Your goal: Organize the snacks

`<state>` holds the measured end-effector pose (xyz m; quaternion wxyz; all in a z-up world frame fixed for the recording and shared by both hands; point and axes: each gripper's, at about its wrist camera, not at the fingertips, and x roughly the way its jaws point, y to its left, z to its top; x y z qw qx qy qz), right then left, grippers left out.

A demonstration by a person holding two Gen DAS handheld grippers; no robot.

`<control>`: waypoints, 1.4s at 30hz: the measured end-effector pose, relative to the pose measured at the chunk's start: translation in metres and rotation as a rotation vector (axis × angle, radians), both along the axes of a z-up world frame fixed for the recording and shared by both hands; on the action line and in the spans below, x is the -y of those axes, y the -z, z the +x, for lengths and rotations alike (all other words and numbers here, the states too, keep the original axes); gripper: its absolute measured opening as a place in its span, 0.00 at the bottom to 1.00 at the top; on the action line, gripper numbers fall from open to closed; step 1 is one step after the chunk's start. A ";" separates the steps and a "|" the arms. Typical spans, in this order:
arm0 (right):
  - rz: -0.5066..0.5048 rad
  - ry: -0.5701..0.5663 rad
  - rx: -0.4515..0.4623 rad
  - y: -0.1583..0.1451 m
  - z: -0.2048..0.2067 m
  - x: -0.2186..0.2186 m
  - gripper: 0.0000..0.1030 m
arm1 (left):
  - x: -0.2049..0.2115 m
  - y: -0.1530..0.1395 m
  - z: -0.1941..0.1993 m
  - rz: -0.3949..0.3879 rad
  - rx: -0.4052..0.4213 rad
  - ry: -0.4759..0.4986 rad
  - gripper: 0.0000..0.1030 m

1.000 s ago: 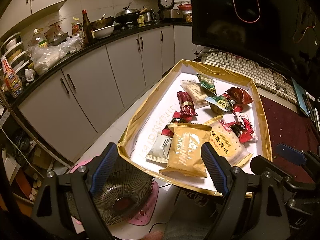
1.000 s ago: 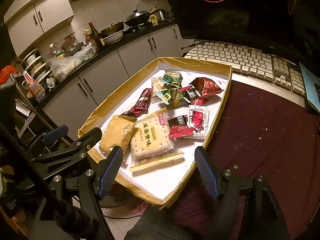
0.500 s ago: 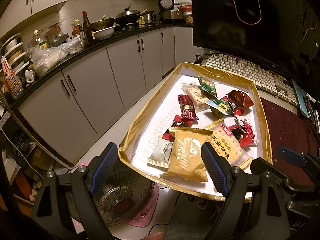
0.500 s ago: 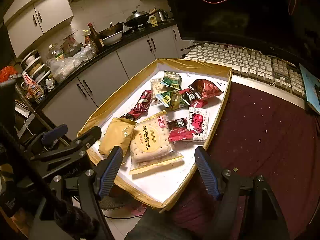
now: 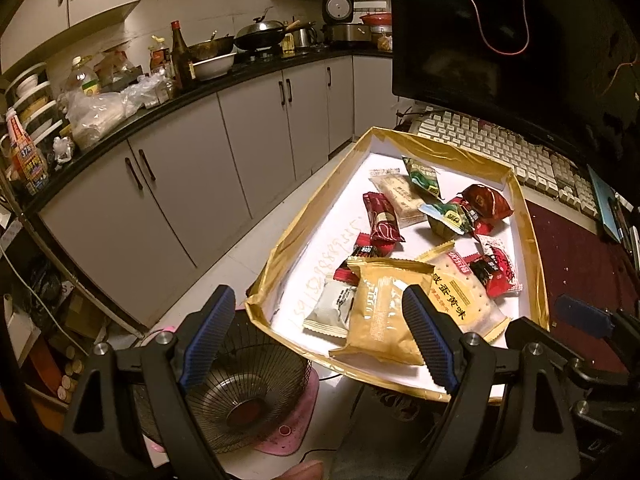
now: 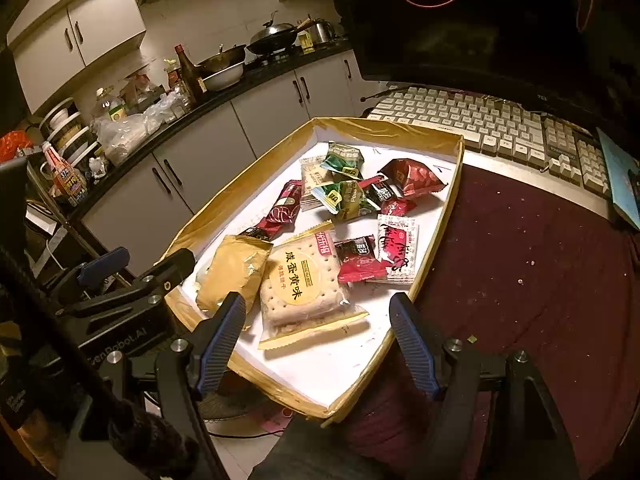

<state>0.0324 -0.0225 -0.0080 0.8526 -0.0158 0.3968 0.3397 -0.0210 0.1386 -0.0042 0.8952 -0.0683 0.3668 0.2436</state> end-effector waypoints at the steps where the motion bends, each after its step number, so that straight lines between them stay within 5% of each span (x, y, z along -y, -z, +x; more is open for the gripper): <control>1: 0.000 -0.003 0.000 0.000 0.000 0.000 0.72 | 0.000 0.002 0.000 0.000 -0.005 -0.002 0.83; 42: -0.011 0.009 0.012 -0.006 0.002 -0.011 0.72 | -0.011 0.000 -0.008 0.006 -0.021 -0.008 0.83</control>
